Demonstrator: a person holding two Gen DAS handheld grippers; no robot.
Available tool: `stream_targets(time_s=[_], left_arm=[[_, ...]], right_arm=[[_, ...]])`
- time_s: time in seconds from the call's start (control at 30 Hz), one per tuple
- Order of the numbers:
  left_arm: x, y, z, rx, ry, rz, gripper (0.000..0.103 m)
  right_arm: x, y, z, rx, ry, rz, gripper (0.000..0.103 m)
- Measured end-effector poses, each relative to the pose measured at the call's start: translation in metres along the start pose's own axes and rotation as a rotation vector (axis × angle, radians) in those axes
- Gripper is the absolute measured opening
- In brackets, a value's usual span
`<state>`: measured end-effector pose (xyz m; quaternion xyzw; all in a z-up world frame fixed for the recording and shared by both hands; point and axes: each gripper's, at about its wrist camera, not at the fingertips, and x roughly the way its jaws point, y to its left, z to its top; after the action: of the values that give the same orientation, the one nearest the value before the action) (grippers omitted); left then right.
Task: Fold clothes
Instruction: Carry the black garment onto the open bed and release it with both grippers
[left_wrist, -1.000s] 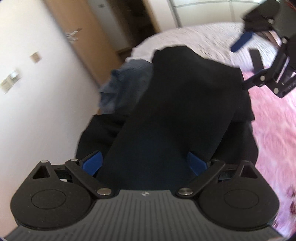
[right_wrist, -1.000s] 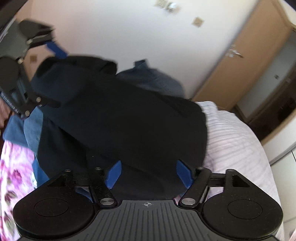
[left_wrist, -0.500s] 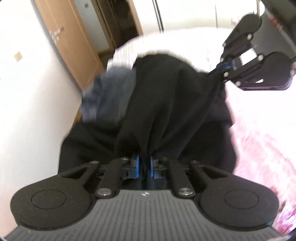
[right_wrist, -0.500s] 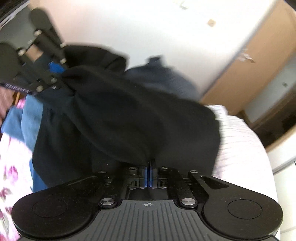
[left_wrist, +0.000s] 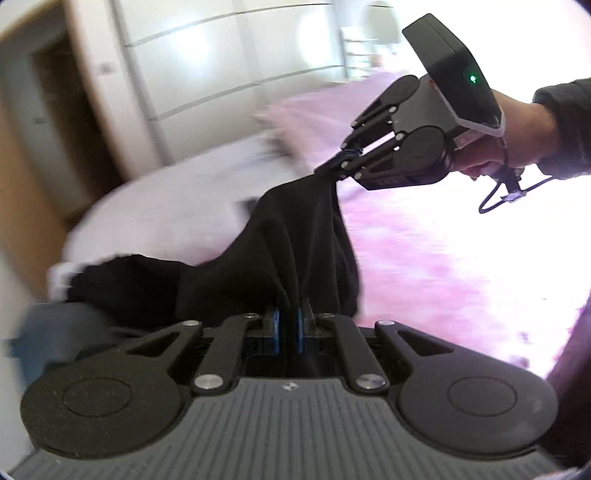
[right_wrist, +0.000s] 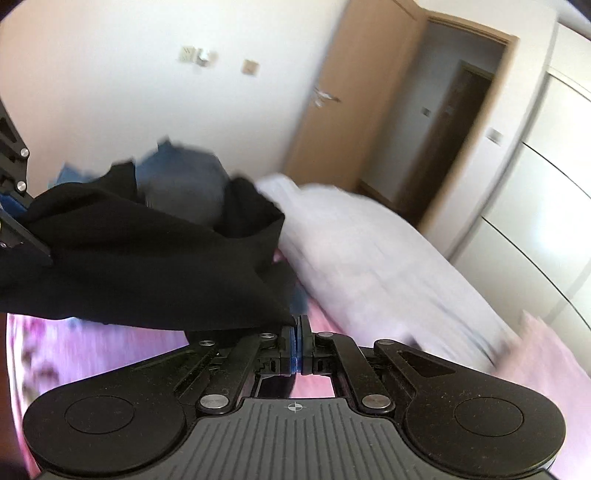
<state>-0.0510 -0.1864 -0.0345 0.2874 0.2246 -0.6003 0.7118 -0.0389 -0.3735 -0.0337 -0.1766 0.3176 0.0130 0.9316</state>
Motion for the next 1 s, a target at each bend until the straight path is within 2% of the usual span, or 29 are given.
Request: stream_targets(time_s=[0.13, 0.2, 0.27, 0.33, 0.4, 0.57, 0.6, 0.63, 0.67, 0.7, 0.83, 0.93, 1.0], left_arm=[[0.058, -0.088, -0.008, -0.028, 0.088, -0.173, 0.008], [0.098, -0.117, -0.023, -0.036, 0.198, -0.242, 0.009], [0.126, -0.147, -0.041, 0.0, 0.297, -0.273, 0.01], [0.148, -0.162, -0.059, 0.024, 0.395, -0.304, 0.011], [0.156, -0.156, -0.072, 0.027, 0.448, -0.329, 0.012], [0.175, -0.122, -0.067, 0.007, 0.481, -0.325, 0.04], [0.179, -0.116, -0.066, -0.001, 0.479, -0.311, 0.043], [0.183, -0.109, -0.065, -0.004, 0.47, -0.294, 0.052], [0.188, -0.103, -0.065, -0.003, 0.456, -0.275, 0.062], [0.194, -0.094, -0.063, 0.003, 0.441, -0.256, 0.065], [0.234, -0.058, -0.058, 0.028, 0.421, -0.185, 0.065], [0.255, -0.028, -0.064, 0.012, 0.414, -0.14, 0.065], [0.265, -0.01, -0.072, -0.009, 0.413, -0.105, 0.065]], right_arm=[[-0.066, -0.001, -0.102, 0.031, 0.15, -0.053, 0.0], [-0.077, 0.012, -0.152, 0.068, 0.257, -0.053, 0.0], [-0.077, 0.025, -0.2, 0.111, 0.371, -0.027, 0.0], [-0.078, 0.035, -0.234, 0.186, 0.432, 0.021, 0.0], [-0.079, 0.043, -0.254, 0.227, 0.472, 0.076, 0.0], [-0.083, 0.044, -0.266, 0.352, 0.516, 0.079, 0.0], [-0.079, 0.042, -0.266, 0.38, 0.525, 0.061, 0.005], [-0.078, 0.035, -0.27, 0.411, 0.531, 0.039, 0.014], [-0.077, 0.028, -0.275, 0.437, 0.531, 0.016, 0.047], [-0.072, 0.024, -0.276, 0.462, 0.528, -0.009, 0.075], [-0.046, 0.001, -0.263, 0.534, 0.508, -0.062, 0.077], [0.001, -0.004, -0.238, 0.541, 0.47, -0.057, 0.077], [0.043, 0.006, -0.221, 0.512, 0.451, -0.025, 0.077]])
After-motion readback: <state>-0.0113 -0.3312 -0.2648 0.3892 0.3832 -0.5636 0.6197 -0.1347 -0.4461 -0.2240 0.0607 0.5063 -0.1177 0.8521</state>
